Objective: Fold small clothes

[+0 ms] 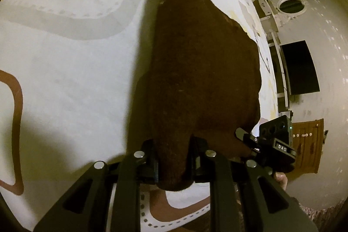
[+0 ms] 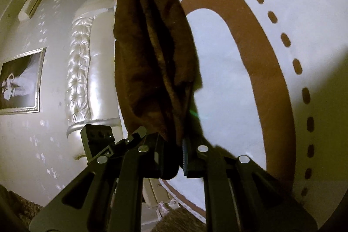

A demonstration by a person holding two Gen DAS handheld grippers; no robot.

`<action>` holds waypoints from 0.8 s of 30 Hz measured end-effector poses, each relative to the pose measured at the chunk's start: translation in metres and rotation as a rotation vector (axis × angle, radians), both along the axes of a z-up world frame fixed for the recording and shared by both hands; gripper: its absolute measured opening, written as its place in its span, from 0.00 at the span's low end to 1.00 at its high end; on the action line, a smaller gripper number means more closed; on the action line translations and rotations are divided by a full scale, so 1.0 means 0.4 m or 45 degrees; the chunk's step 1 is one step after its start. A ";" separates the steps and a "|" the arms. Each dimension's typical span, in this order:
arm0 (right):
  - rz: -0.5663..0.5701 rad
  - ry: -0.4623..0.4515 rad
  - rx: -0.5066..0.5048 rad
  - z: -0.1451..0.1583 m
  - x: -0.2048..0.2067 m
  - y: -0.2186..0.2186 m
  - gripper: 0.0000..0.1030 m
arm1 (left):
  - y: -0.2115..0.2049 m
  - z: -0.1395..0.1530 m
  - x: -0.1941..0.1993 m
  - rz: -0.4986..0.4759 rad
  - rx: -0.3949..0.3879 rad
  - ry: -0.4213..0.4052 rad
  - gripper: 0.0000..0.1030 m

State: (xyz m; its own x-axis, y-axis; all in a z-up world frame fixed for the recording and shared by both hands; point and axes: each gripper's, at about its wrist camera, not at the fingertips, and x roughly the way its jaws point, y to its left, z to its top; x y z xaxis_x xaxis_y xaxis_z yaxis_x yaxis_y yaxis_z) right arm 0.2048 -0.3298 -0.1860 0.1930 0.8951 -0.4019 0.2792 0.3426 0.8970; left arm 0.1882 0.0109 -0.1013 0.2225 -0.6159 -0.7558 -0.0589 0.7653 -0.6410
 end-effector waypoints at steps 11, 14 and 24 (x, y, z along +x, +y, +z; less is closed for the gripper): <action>-0.005 -0.117 0.034 0.008 0.000 0.017 0.11 | 0.010 -0.006 -0.055 0.006 0.031 -0.141 0.20; -0.007 -0.153 0.041 0.009 -0.003 0.015 0.11 | 0.013 -0.008 -0.065 0.011 0.031 -0.176 0.21; 0.011 -0.249 0.042 0.014 0.003 0.017 0.11 | 0.001 -0.001 -0.097 0.016 0.093 -0.326 0.21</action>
